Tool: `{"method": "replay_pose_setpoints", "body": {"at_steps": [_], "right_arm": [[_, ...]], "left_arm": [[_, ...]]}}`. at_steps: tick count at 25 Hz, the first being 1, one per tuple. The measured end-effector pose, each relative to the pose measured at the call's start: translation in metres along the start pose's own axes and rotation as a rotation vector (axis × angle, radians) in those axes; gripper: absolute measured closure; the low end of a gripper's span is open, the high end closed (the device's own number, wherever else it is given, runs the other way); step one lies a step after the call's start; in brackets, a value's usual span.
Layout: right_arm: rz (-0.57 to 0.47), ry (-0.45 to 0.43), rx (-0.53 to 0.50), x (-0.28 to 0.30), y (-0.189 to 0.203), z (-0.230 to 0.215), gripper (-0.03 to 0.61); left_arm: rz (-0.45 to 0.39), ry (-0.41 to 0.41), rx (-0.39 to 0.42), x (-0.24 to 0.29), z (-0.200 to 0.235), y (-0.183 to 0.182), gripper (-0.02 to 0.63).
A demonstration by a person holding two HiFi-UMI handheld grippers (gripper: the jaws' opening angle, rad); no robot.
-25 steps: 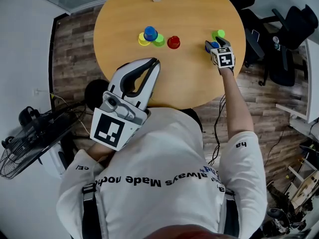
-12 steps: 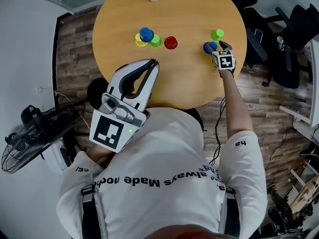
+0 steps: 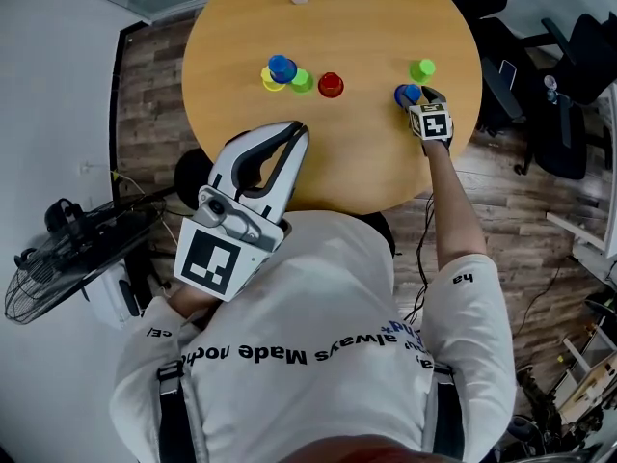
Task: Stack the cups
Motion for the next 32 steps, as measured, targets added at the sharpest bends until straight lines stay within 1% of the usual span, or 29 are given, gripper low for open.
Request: {"method": "replay_pose_setpoints", "body": {"at_steps": [6, 8, 9, 13, 22, 32], "right_arm": [[0.002, 0.003, 0.007, 0.003, 0.006, -0.001, 0.314], [0.002, 0.006, 0.005, 0.002, 0.006, -0.002, 0.324], [0.000, 0.010, 0.004, 0.001, 0.006, -0.003, 0.337], [-0.011, 0.020, -0.008, -0.001, -0.001, -0.004, 0.337], [-0.062, 0.003, -0.047, -0.007, -0.042, 0.014, 0.339], [-0.115, -0.056, -0.115, 0.001, -0.096, 0.063, 0.339]], "left_arm": [[0.005, -0.011, 0.004, 0.000, -0.003, 0.000, 0.581], [0.007, -0.015, 0.003, -0.002, -0.003, 0.000, 0.581], [0.007, -0.016, 0.003, -0.002, -0.003, 0.000, 0.581], [0.001, -0.023, 0.002, -0.007, 0.000, -0.001, 0.581], [-0.036, -0.036, -0.010, -0.023, 0.011, -0.007, 0.581], [-0.069, -0.071, -0.017, -0.053, 0.031, -0.011, 0.581]]}}
Point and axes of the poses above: the fingertips, and each gripper's own axes: x forward along the fingers, z to its left, y out of its underside, the point moved 4 cm from there along -x, backward along the fingers, and after that the axes turned 7 degrees about -z, right-handed, at the moved point
